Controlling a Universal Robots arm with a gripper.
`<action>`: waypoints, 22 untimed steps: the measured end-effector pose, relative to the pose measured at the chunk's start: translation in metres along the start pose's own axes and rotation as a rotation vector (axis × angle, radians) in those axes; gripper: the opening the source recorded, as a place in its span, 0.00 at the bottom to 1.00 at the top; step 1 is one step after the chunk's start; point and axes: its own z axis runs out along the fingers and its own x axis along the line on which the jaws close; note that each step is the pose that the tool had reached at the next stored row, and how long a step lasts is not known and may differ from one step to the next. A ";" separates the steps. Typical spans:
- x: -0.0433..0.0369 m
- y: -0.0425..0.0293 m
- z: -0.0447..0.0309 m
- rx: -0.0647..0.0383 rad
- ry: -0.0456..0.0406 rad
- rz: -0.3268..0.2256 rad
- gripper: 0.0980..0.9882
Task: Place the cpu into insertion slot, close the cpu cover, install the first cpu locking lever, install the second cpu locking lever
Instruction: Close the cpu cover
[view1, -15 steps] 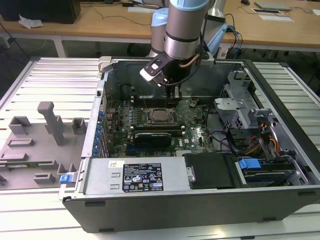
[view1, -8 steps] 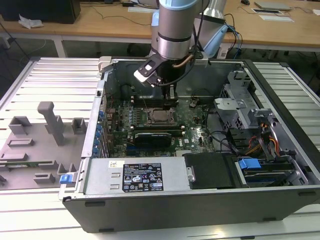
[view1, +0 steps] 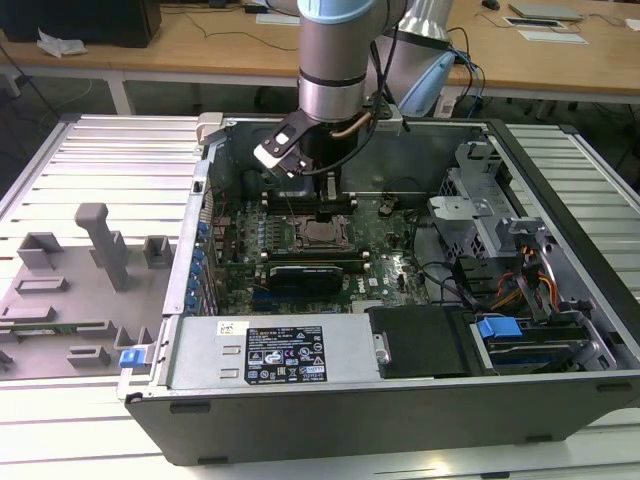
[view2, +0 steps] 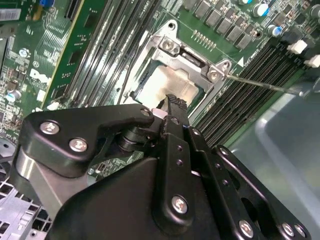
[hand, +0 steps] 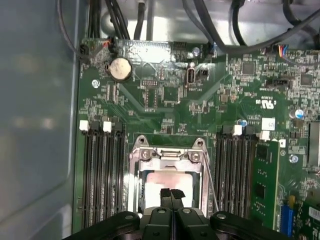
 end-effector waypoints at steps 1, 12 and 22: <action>-0.0004 -0.0008 0.0006 0.000 -0.0001 0.001 0.01; -0.0012 -0.0011 -0.0126 -0.004 -0.0002 0.002 0.01; -0.0067 -0.0013 -0.0141 -0.004 0.0000 0.002 0.01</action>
